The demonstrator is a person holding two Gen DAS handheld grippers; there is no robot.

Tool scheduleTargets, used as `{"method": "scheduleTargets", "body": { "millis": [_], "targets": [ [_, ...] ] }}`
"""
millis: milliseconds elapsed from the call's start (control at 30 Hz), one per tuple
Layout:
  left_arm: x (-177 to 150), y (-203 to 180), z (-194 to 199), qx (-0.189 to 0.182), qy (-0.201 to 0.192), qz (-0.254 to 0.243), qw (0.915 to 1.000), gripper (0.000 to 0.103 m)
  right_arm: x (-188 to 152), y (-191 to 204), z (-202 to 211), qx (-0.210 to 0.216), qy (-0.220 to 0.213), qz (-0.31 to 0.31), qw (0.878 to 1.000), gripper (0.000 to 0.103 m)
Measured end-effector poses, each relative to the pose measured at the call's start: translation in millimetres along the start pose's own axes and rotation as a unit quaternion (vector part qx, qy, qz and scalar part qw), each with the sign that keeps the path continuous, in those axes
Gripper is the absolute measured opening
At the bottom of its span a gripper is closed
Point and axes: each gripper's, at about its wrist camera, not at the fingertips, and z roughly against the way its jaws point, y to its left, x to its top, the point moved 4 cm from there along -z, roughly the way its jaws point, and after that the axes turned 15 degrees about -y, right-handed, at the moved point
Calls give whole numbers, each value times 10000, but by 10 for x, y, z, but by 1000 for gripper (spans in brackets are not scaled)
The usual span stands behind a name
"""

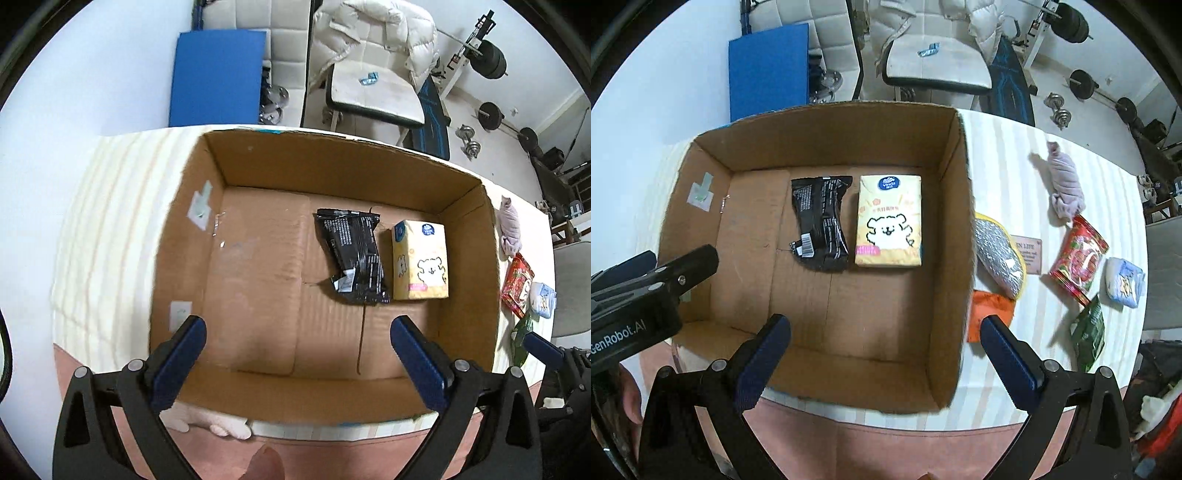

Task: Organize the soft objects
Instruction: 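Grasp the red snack bag with left tool while right tool grasps blue tissue pack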

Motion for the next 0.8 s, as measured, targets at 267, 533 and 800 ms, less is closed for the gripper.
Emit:
{"method": "scheduleTargets", "body": {
  "millis": [267,533,800],
  "targets": [
    [-125,-66,525,-60,-258,-3,9996,102,-165,-34,526,331,-345,-186,9987,103],
    [113,-908,906,-527,-353,-229,9977,102,-224,-929,940,376,-472,-973,9934,103],
    [252,-2556,344,-1099,328,-1001,9883,102,-323,-2936,777,-149,-308,-2754,9607,103]
  ]
}}
